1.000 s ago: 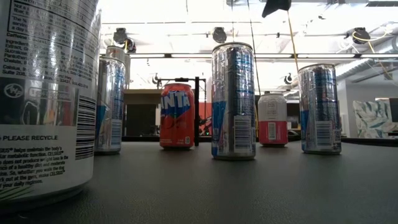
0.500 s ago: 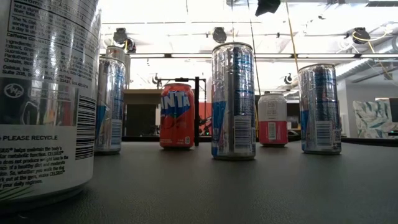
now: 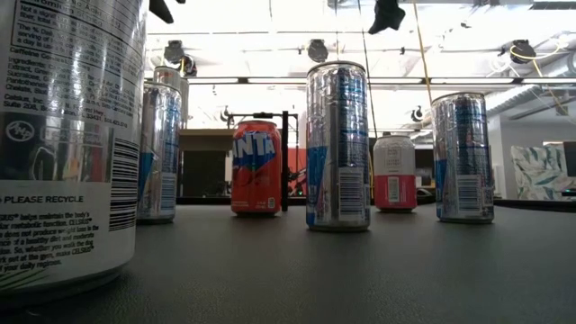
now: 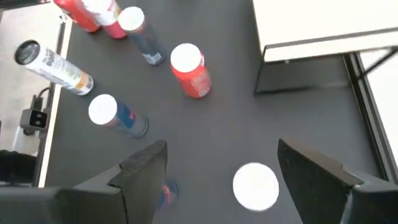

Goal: Place canned beverage on shelf
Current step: Put the top pink soda can on the shelf

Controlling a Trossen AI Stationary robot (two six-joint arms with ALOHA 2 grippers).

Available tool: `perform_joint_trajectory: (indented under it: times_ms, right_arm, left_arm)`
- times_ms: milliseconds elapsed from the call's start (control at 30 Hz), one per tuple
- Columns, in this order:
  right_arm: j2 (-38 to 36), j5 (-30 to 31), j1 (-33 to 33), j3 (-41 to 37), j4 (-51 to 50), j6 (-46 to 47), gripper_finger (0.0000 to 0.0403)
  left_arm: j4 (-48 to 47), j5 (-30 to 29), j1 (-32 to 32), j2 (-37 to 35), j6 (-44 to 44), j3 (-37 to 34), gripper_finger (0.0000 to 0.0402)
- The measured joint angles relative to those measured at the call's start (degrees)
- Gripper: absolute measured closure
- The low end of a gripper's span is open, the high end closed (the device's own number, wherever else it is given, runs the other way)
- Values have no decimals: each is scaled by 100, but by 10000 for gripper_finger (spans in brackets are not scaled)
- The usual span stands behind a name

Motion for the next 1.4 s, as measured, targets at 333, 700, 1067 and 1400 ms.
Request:
perform_joint_trajectory:
  times_ms: [333,700,1067,1400]
  right_arm:
    - [-5,258,-90,-948,-695,388,121]
    - [166,269,-211,-1789,-19,-163,61]
    - [181,297,-255,-2295,1370,-505,57]
    - [531,439,-247,-2375,1240,-1061,57]
  left_arm:
    - [-17,-445,228,64,-171,0,235]
    - [-94,-713,231,64,-562,0,235]
    - [53,-756,231,64,-897,0,235]
    - [227,-348,474,62,-592,0,202]
